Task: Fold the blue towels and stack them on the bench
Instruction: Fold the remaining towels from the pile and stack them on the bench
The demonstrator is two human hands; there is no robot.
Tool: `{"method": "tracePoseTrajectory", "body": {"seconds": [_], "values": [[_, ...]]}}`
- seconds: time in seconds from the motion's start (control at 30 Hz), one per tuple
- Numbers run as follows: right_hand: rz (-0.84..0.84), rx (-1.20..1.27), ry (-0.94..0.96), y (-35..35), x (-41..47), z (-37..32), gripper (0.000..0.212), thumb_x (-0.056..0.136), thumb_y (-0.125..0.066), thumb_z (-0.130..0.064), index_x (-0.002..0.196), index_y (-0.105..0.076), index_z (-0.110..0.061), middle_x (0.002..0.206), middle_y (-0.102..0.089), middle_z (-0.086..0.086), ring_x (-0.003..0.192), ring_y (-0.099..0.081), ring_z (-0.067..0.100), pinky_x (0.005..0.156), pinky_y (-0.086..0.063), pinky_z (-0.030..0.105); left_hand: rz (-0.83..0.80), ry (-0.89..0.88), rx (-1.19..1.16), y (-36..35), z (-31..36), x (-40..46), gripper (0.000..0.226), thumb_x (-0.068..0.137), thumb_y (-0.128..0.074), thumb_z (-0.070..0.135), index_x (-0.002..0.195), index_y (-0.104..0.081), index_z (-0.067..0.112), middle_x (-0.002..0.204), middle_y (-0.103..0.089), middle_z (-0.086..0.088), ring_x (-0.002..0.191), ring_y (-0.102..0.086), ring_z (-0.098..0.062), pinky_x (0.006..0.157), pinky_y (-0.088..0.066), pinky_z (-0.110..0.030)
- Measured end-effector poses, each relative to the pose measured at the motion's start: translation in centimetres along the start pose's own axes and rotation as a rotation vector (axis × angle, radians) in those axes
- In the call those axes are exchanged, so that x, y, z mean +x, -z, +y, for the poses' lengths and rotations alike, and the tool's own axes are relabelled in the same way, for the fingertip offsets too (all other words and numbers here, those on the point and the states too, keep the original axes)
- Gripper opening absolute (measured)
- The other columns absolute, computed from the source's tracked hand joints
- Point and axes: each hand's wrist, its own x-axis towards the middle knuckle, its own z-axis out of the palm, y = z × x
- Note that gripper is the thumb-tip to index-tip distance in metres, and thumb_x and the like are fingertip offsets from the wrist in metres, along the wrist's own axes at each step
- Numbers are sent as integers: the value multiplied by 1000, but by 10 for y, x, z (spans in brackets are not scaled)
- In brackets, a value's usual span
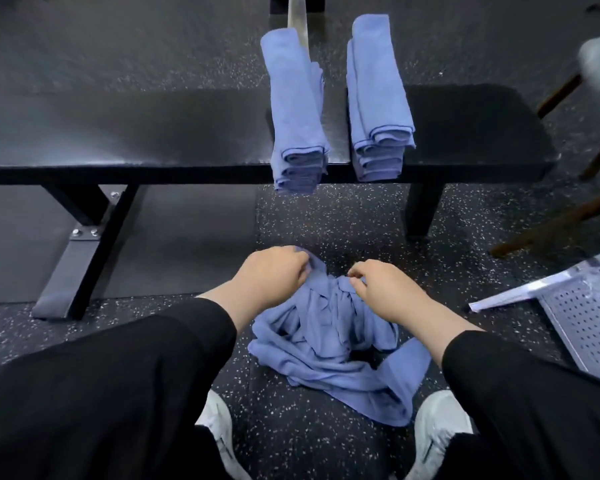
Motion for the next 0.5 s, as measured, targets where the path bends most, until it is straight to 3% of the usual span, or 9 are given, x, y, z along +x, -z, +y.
{"method": "tracePoseTrajectory", "body": {"seconds": [0.1, 0.27, 0.4, 0.5], "values": [[-111, -15, -93, -29, 10, 27, 34, 107, -45, -25, 134, -58, -11, 133, -59, 12, 118, -59, 33, 97, -47, 40, -156, 22, 52, -27, -8, 7, 27, 103, -42, 36, 115, -60, 19, 114, -60, -3, 104, -62, -29, 68, -41, -35], [-271, -60, -173, -79, 44, 64, 32, 105, -41, -22, 134, -52, -12, 143, -49, 10, 131, -50, 34, 106, -43, 44, -316, 58, 5, -56, -4, 36, 33, 103, -44, 38, 123, -58, 16, 122, -58, -8, 111, -59, -32, 76, -45, -40], [-368, -131, -148, -103, 75, 62, 49, 106, -40, -26, 154, -34, -22, 165, -23, 7, 149, -28, 33, 115, -34, 52, -380, 32, -19, -76, 6, 57, 31, 104, -45, 36, 120, -57, 13, 120, -58, -13, 110, -58, -33, 76, -46, -40], [-412, -145, -168, -111, 94, 54, 57, 105, -42, -23, 159, -25, -29, 170, -7, 2, 155, -11, 31, 117, -27, 59, -375, 33, -42, -87, 8, 67, 30, 103, -45, 35, 119, -58, 13, 122, -58, -13, 111, -58, -34, 75, -44, -40]]}}
